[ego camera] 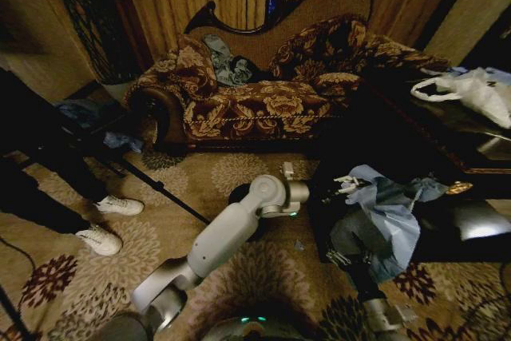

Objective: Place a garbage bag over the trash bin.

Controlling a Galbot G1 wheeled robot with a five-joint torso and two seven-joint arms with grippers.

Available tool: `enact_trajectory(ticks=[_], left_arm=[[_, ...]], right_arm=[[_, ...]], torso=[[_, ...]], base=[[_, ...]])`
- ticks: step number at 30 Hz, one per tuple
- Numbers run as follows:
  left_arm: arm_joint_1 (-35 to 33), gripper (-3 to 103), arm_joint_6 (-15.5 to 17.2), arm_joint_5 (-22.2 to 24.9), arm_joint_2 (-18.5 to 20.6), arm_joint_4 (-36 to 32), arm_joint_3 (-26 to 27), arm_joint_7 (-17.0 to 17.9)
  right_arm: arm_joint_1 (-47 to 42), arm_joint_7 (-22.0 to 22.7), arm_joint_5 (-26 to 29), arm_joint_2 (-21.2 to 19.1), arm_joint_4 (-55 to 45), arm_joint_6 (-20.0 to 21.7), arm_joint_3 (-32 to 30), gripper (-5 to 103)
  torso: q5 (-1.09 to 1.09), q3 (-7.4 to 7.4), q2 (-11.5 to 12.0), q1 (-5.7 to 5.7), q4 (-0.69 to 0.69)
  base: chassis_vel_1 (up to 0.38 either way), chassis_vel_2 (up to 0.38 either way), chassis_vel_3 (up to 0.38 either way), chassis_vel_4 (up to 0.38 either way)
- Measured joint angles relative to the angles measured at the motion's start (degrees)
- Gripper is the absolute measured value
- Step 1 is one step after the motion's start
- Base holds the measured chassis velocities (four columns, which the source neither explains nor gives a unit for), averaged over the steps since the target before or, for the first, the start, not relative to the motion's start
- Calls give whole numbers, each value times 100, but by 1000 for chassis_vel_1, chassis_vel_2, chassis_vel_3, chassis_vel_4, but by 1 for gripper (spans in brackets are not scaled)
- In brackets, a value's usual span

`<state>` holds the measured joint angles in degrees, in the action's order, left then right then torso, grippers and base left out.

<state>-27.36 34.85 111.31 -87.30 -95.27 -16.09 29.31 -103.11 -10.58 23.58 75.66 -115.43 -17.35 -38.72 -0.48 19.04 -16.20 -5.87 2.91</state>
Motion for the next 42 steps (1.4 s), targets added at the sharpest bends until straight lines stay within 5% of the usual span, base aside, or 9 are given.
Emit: enact_trajectory(ticks=[4,9,10,12,19,26,27,32,42], left_arm=[[8,102,31,-19,-160,130,-13,14],[-51,89,36,-29,-199,151,-68,75],[-68,79,36,-33,-173,140,-72,75],[-81,79,36,-34,-158,130,-70,77],[-92,46,22,-57,-103,107,-39,74],[-99,30,-58,-116,-119,-23,-39,172],[-101,20,-78,-170,-117,-33,-48,173],[-93,4,-69,-272,-48,-56,-41,118],[-118,0,-129,-503,-10,-50,97,94]], right_arm=[[20,3,3,-3,28,-8,9,100],[46,3,0,-8,108,-37,20,100],[61,0,-2,-13,127,-40,29,100],[75,0,-2,-17,142,-40,37,100],[198,30,-4,-45,187,-40,81,100],[178,63,-3,-56,180,-59,67,100],[158,79,5,-52,170,-77,56,100],[115,83,22,-26,95,-97,58,100],[85,55,3,32,-79,-126,236,100]], torso=[[-1,0,0,0,0],[-1,0,0,0,0],[-1,0,0,0,0],[-1,0,0,0,0],[-1,0,0,0,0],[-1,0,0,0,0],[-1,0,0,0,0],[-2,0,0,0,0],[-1,0,0,0,0]], base=[[0,0,0,0],[0,0,0,0],[0,0,0,0],[0,0,0,0],[0,0,0,0],[0,0,0,0],[0,0,0,0],[0,0,0,0],[0,0,0,0]])
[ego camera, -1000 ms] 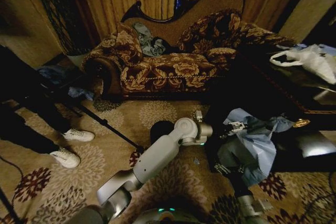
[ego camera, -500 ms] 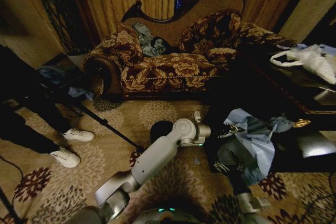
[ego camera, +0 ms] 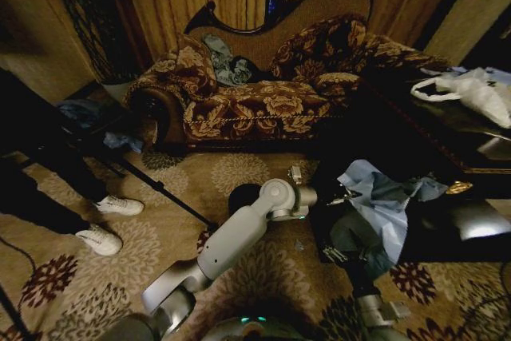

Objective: Place a garbage bag over the trash bin.

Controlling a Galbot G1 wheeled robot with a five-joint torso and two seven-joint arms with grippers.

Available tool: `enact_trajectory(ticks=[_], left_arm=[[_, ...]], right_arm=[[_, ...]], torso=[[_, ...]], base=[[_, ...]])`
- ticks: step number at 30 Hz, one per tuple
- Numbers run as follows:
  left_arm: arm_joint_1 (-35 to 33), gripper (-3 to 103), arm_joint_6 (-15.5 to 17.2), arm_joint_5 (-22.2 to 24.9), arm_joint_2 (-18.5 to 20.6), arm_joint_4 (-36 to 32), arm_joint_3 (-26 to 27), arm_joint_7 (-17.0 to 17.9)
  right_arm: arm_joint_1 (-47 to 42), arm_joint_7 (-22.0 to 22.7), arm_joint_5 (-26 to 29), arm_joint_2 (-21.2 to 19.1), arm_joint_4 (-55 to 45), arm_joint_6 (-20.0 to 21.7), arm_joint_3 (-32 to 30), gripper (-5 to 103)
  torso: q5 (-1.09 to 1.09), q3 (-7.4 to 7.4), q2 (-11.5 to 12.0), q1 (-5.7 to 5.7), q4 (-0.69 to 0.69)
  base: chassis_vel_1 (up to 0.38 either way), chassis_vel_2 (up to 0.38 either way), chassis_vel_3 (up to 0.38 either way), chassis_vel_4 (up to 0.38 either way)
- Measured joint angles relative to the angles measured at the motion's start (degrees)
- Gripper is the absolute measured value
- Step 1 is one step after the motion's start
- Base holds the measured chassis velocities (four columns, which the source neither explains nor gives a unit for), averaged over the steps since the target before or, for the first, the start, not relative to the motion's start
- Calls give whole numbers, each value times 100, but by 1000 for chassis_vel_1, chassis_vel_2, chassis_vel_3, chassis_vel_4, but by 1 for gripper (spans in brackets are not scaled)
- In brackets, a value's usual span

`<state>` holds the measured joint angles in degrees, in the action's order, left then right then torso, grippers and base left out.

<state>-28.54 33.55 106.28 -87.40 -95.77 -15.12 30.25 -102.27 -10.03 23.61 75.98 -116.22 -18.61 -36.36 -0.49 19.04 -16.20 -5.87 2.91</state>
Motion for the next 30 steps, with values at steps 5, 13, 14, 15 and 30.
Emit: enact_trajectory(ticks=[5,13,14,15,30], left_arm=[[-114,0,-27,-173,201,-139,3,-3],[-321,0,-69,-448,822,-433,9,-48],[-351,0,-71,-494,931,-474,42,-71],[-351,0,-71,-494,931,-474,42,-71],[-827,0,-6,-604,1818,-1101,691,-109]], right_arm=[[-116,-71,12,-3,-102,-53,68,100],[-414,-194,306,-71,-210,-115,321,100],[-450,-232,332,-99,-219,-125,352,100],[-450,-232,332,-99,-219,-125,352,100],[-307,-320,454,-293,-83,-160,381,100]], torso=[[0,0,0,0,0],[-1,0,0,0,0],[-1,0,0,0,0],[-1,0,0,0,0],[0,0,0,0,0]], base=[[0,0,0,0],[0,0,0,0],[0,0,0,0],[0,0,0,0],[0,0,0,0]])
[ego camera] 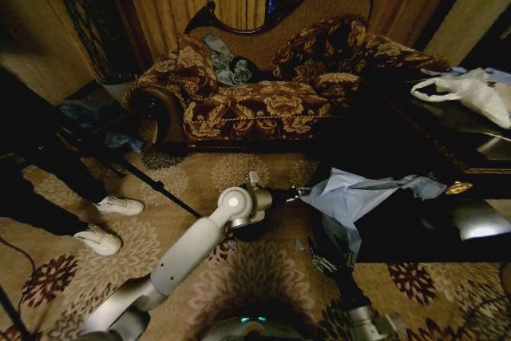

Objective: Place a garbage bag over the trash bin.

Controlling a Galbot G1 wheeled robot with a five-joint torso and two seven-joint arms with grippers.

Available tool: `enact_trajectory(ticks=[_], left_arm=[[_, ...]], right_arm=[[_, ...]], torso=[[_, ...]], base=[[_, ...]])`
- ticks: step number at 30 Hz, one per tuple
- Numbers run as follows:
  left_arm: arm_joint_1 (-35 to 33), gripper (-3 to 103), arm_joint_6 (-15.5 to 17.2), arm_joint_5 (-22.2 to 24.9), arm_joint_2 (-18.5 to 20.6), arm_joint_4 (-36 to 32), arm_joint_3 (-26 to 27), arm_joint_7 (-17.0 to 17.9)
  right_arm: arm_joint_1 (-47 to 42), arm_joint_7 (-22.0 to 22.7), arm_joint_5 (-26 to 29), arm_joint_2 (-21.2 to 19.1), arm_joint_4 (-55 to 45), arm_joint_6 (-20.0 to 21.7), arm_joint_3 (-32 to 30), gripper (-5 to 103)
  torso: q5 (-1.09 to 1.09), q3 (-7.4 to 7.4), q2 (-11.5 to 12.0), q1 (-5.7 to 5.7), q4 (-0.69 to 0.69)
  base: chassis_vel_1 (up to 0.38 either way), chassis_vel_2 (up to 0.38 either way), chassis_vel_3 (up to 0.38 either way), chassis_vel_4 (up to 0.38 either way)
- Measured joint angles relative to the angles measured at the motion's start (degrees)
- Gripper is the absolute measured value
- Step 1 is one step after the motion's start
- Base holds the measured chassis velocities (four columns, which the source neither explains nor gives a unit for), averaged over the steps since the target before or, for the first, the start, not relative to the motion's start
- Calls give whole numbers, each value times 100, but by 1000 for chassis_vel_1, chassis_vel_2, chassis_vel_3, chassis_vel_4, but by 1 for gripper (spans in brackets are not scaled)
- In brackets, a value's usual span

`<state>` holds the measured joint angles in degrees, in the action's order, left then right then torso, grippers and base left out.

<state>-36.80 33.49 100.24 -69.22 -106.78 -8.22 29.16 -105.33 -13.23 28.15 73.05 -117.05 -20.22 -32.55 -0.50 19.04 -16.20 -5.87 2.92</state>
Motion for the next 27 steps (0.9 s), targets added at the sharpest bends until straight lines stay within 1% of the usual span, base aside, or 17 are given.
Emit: enact_trajectory(ticks=[2,6,7,10,12,14,15,16,18,23,25,27], left_arm=[[-34,0,18,-16,36,0,39,-12],[-318,0,96,-152,385,-55,350,-177],[-318,0,96,-152,385,-55,350,-177],[-544,0,104,-374,626,-149,593,-362],[-617,0,105,-441,685,-187,664,-400],[-812,0,103,-645,846,-286,796,-514],[-812,0,103,-645,846,-286,796,-514],[-908,0,91,-777,924,-333,845,-586],[-1034,0,76,-992,994,-440,922,-656],[-1120,0,29,-1121,1003,-628,1052,-664],[-1114,0,-9,-1238,995,-685,1082,-670],[-1086,0,-107,-1528,984,-737,1073,-749]], right_arm=[[6,-3,8,-7,9,0,-13,100],[24,-53,69,-76,61,-24,-118,100],[24,-53,69,-76,61,-24,-118,100],[28,-81,86,-90,95,-60,-152,100],[28,-86,86,-90,99,-68,-154,100],[31,-106,86,-90,104,-77,-156,100],[31,-106,86,-90,104,-77,-156,100],[37,-109,86,-90,104,-78,-156,100],[58,-111,78,-90,105,-79,-158,100],[87,-104,44,-84,210,-80,-259,100],[101,-61,-122,-76,352,-142,-385,100],[88,-8,-314,-69,514,-281,-550,100]], torso=[[0,0,0,0,0],[-1,0,0,0,0],[-1,0,0,0,0],[0,0,0,0,0],[0,0,0,0,0],[0,0,0,0,0],[0,0,0,0,0],[0,0,0,0,-1],[0,0,0,0,-1],[1,0,-1,0,-1],[1,0,0,0,0],[1,0,0,0,0]], base=[[0,0,0,0],[0,0,0,0],[0,0,0,0],[0,0,0,0],[0,0,0,0],[0,0,0,0],[0,0,0,0],[0,0,0,0],[0,0,0,0],[0,0,0,0],[0,0,0,0],[0,0,0,0]])
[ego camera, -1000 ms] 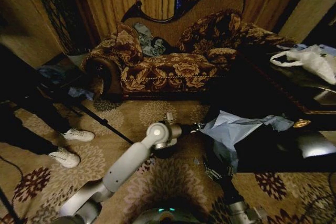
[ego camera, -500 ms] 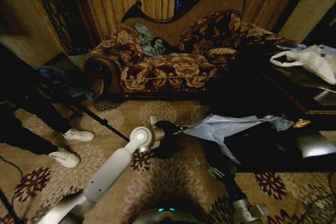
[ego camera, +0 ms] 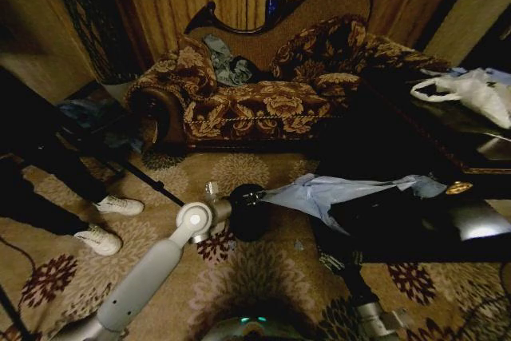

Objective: Place a garbage bag over the trash bin.

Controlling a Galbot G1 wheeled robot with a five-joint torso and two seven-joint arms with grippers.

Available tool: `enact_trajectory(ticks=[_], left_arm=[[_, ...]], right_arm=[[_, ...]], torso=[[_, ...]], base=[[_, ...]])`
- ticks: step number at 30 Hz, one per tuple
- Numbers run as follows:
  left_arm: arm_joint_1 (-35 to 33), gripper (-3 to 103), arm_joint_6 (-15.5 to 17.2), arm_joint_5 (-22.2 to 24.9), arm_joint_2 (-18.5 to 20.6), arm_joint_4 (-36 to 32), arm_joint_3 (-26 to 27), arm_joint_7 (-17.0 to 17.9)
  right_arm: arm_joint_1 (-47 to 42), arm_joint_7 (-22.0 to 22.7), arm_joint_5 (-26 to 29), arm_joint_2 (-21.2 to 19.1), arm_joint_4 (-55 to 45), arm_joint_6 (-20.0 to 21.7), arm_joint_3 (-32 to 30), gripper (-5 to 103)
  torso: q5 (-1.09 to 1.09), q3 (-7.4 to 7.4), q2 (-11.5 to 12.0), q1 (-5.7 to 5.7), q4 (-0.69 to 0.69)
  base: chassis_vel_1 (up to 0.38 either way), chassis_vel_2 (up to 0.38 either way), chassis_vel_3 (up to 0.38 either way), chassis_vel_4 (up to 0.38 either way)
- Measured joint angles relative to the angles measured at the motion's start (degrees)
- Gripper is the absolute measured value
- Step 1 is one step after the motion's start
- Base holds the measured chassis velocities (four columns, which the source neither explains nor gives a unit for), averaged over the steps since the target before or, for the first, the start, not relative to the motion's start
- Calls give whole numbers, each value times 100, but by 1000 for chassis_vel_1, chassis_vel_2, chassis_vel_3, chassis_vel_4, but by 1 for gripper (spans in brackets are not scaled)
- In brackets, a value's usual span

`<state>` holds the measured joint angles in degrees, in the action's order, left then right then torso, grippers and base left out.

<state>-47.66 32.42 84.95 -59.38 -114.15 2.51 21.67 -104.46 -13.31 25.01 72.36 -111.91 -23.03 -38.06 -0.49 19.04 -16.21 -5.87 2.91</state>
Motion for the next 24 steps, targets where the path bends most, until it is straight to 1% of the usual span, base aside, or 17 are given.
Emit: enact_trajectory(ticks=[1,2,3,4,5,6,7,8,10,11,12,13,14,17,19,22,24], left_arm=[[0,0,0,0,0,0,0,0],[11,0,-65,-238,-6,-39,-27,-85],[12,0,-205,-605,5,-71,-87,-219],[12,0,-205,-605,5,-71,-87,-219],[8,0,-334,-929,32,-91,-153,-335],[-13,0,-589,-1601,90,-104,-268,-561],[-29,0,-713,-2031,134,-107,-308,-771],[-29,0,-713,-2031,134,-107,-308,-771],[-61,0,-797,-2721,252,-149,-346,-1098],[-90,0,-779,-2902,338,-199,-339,-1163],[-90,0,-779,-2902,338,-199,-339,-1163],[-114,0,-730,-2928,403,-233,-310,-1167],[-128,0,-713,-2928,433,-245,-290,-1167],[-277,0,-676,-2904,570,-230,-93,-1186],[-338,0,-673,-2872,608,-198,-13,-1202],[-462,0,-723,-2807,699,13,234,-1303],[-451,0,-766,-2824,694,98,270,-1348]], right_arm=[[0,0,0,0,0,0,0,100],[-43,51,-22,22,-7,-29,-33,100],[-125,109,-18,75,-96,7,-29,100],[-125,109,-18,75,-96,7,-29,100],[-173,140,-17,124,-179,52,-12,101],[-222,157,-50,209,-266,81,36,98],[-232,161,-76,248,-293,80,58,95],[-232,161,-76,248,-293,80,58,95],[-239,171,-111,316,-343,74,94,87],[-239,187,-117,333,-379,69,103,83],[-239,187,-117,333,-379,69,103,83],[-236,193,-117,337,-403,65,100,79],[-233,194,-116,337,-415,64,97,79],[-197,242,-102,328,-435,44,89,67],[-186,263,-97,321,-439,43,88,67],[-150,313,-74,307,-418,33,50,54],[-144,322,-63,296,-406,18,40,54]], torso=[[0,0,0,0,0],[0,0,0,0,0],[1,0,0,0,1],[1,0,0,0,1],[-1,0,0,0,2],[-2,0,0,0,1],[-2,0,0,0,1],[-2,0,0,0,1],[-1,0,0,0,0],[-1,0,0,0,1],[-1,0,0,0,1],[-1,0,0,0,1],[-1,0,0,0,1],[-1,0,0,0,1],[-1,0,0,0,0],[-1,0,0,0,-1],[-1,0,0,0,-1]], base=[[0,0,0,0],[0,0,0,0],[0,0,0,0],[0,0,0,0],[0,0,0,0],[0,0,0,0],[0,0,0,0],[0,0,0,0],[0,0,0,0],[0,0,0,0],[0,0,0,0],[0,0,0,0],[0,0,0,0],[0,0,0,0],[0,0,0,0],[0,0,0,0],[0,0,0,0]])
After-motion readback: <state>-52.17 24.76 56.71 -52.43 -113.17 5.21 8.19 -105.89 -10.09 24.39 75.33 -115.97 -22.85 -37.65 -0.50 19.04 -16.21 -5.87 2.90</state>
